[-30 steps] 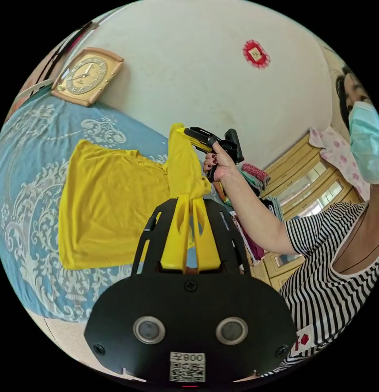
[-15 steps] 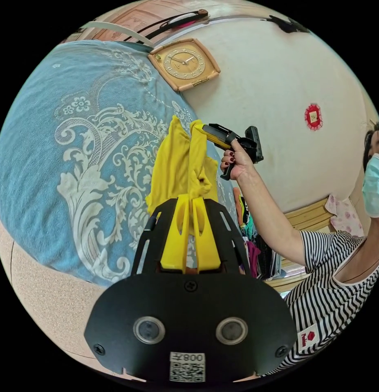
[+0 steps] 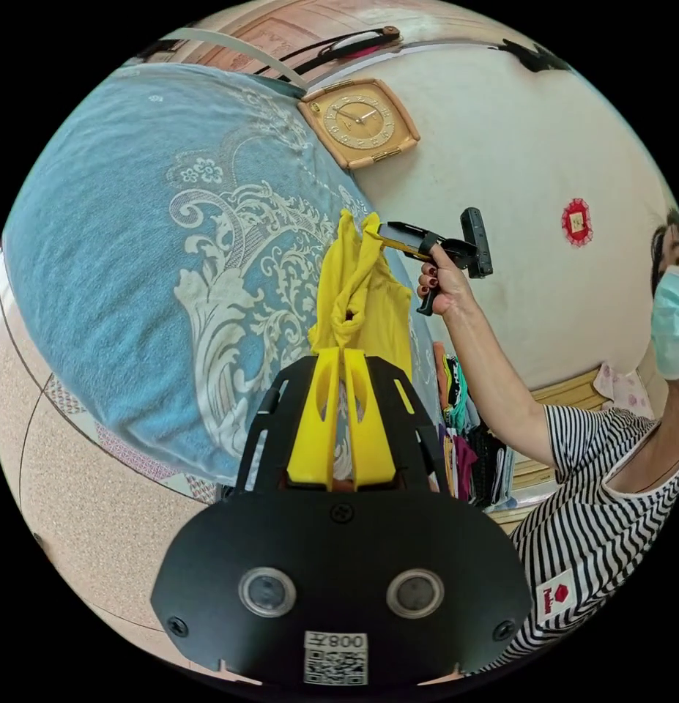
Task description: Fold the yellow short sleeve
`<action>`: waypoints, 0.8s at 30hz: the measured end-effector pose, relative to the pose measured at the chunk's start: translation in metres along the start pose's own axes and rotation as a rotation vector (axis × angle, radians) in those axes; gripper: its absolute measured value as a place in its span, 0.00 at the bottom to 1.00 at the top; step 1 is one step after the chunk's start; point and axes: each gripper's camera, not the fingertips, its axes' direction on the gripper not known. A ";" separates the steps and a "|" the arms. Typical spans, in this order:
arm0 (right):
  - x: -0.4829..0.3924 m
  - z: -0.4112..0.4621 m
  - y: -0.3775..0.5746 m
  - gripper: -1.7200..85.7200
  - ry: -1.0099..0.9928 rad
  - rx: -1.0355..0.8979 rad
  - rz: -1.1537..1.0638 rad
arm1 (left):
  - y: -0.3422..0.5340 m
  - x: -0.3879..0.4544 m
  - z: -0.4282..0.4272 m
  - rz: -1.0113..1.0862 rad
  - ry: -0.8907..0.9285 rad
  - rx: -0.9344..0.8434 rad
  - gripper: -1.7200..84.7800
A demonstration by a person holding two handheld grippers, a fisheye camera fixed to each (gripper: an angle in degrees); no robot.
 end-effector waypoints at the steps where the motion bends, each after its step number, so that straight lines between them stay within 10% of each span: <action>1: -0.006 0.002 -0.001 0.05 0.018 0.013 -0.025 | 0.000 0.003 -0.003 0.017 -0.014 0.000 0.03; 8: -0.026 0.073 -0.024 0.06 0.172 -0.112 -0.151 | -0.013 0.044 -0.006 0.265 -0.096 -0.041 0.03; 24: -0.038 0.112 -0.013 0.10 0.115 -0.056 -0.274 | 0.003 0.029 -0.050 0.144 -0.323 -0.026 0.02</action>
